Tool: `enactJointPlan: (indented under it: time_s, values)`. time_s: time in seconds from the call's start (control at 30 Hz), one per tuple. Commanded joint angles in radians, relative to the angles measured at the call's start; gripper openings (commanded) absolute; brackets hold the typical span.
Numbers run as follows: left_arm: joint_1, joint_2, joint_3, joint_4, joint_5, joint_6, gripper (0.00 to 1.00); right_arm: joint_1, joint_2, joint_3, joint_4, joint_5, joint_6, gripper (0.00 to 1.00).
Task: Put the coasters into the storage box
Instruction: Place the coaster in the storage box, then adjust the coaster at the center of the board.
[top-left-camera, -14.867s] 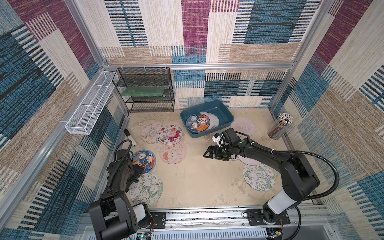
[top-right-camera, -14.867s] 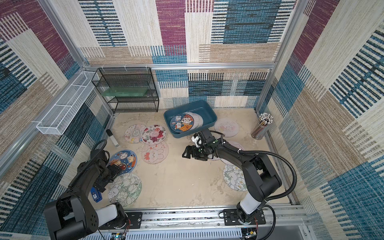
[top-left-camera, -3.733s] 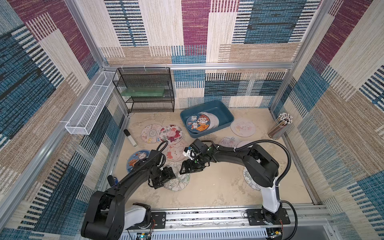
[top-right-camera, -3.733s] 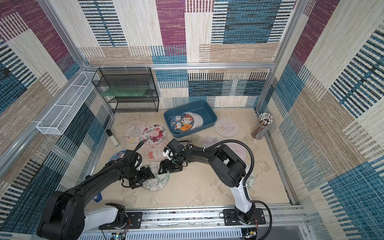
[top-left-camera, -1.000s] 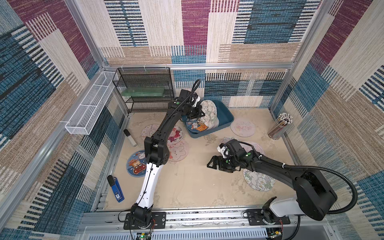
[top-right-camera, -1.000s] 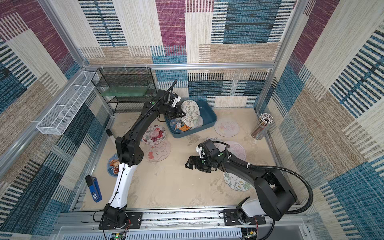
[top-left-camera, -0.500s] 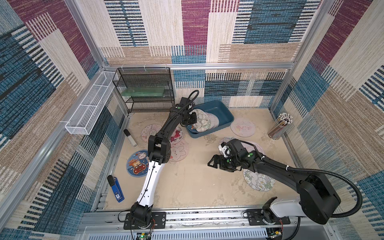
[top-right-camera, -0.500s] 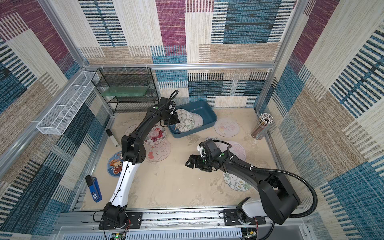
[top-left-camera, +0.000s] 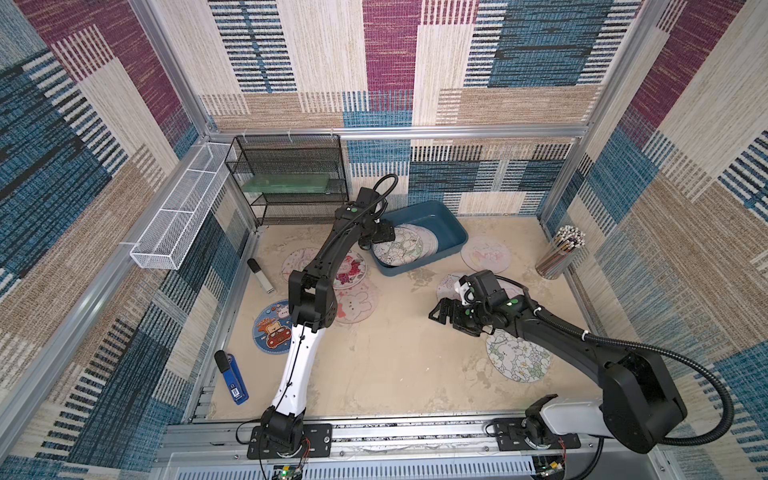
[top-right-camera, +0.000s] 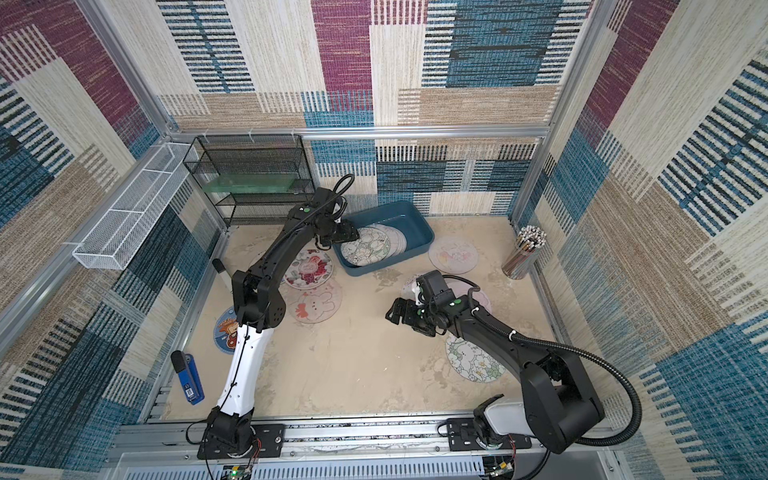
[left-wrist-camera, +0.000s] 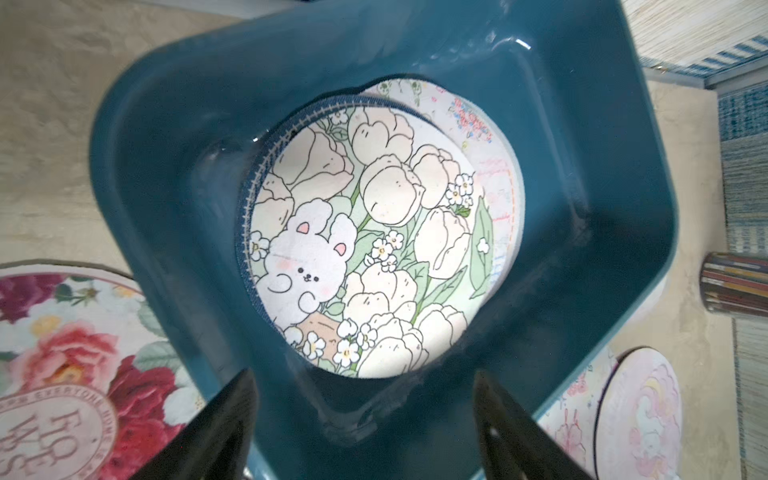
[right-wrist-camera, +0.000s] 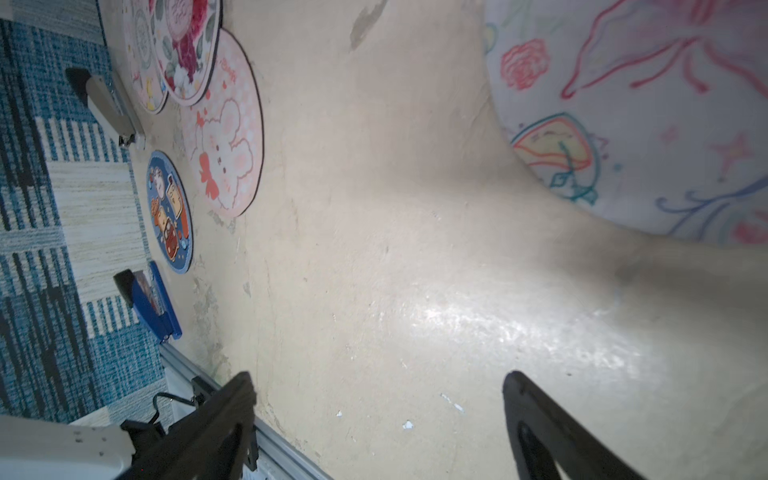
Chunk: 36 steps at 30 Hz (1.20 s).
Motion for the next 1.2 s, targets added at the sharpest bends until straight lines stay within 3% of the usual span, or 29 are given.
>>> enactJointPlan:
  time_s: [0.0, 0.2, 0.33, 0.63, 0.9, 1.17]
  values:
    - [0.001, -0.062, -0.025, -0.005, -0.016, 0.037, 0.81, -0.035, -0.009, 0.018, -0.050, 0.049, -0.029, 0.95]
    - [-0.019, -0.204, -0.171, 0.019, 0.016, 0.048, 0.81, -0.173, 0.014, 0.061, -0.123, 0.125, -0.098, 0.95]
    - [-0.029, -0.344, -0.387, 0.107, 0.054, 0.029, 0.81, -0.262, 0.082, 0.125, -0.118, 0.172, -0.164, 0.95]
    - [-0.047, -0.599, -0.861, 0.316, 0.185, -0.103, 0.82, -0.323, 0.315, 0.319, -0.067, 0.228, -0.291, 0.95]
    - [-0.106, -0.675, -1.060, 0.412, 0.217, -0.163, 0.83, -0.333, 0.485, 0.454, -0.044, 0.217, -0.385, 0.95]
    - [-0.123, -0.694, -1.147, 0.486, 0.251, -0.205, 0.84, -0.347, 0.582, 0.496, -0.034, 0.209, -0.427, 0.95]
